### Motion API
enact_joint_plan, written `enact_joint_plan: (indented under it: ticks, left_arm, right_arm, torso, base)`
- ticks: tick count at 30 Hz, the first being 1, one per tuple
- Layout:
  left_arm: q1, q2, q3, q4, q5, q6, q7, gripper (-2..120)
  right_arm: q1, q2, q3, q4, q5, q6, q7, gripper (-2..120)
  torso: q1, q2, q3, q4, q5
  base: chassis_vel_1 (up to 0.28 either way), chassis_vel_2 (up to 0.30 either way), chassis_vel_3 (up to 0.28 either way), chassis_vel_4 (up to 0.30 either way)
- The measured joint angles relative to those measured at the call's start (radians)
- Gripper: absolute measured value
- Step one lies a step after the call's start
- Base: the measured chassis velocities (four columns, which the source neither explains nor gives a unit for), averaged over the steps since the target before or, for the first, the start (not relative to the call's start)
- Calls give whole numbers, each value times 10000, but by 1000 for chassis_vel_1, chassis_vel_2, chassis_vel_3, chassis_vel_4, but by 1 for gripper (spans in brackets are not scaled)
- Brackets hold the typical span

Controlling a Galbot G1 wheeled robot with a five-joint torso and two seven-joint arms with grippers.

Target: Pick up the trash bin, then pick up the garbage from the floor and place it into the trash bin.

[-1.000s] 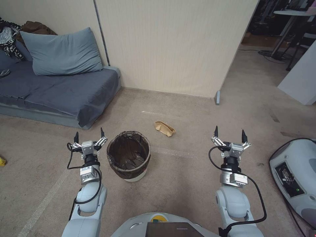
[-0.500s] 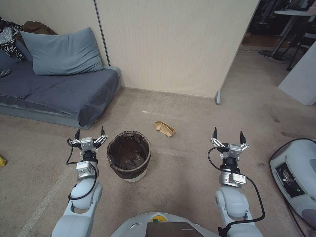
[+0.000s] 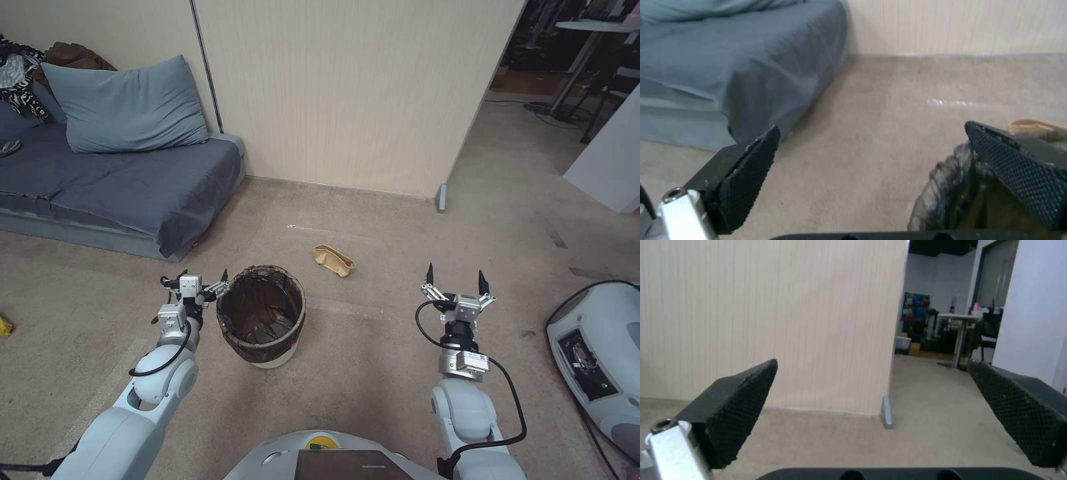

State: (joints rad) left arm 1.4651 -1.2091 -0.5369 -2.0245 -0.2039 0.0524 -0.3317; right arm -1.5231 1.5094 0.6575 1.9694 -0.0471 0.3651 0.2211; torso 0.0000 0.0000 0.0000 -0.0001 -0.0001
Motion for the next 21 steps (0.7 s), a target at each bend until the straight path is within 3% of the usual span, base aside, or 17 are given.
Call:
enact_joint_plan:
  ticks: [2,5,8,16,19,21]
  left_arm:
    - [-164,686,286,-60,-1045,763,-105,100]
    - [-270,1022,466,-49,-1512,1057,-175,100]
    - [-679,1863,1159,384,-2761,1502,-384,100]
    - [-1513,2267,1992,1081,-3790,1939,-588,100]
    - [-1990,2245,2455,1459,-4173,2262,-748,100]
    - [-2457,2231,2933,1801,-4965,2873,-929,100]
  right_arm:
    - [31,-10,-12,-117,-7,1,13,100]
    - [69,-16,-45,-204,-50,3,41,100]
    - [130,-26,-114,-445,-117,4,68,100]
    - [326,-44,-175,-754,-112,6,77,100]
    - [378,-16,-186,-826,-108,6,91,100]
    - [427,-21,-191,-895,-98,6,99,100]
  torso:
    - [0,0,0,1,-2]
    - [0,0,0,-1,-1]
    - [0,0,1,1,-2]
    - [0,0,1,1,0]
    - [0,0,1,1,1]
    - [0,0,1,1,1]
  base:
    - [0,0,0,0]
    - [0,0,0,0]
    - [0,0,0,0]
    - [0,0,0,0]
    - [0,0,0,0]
    - [0,0,0,0]
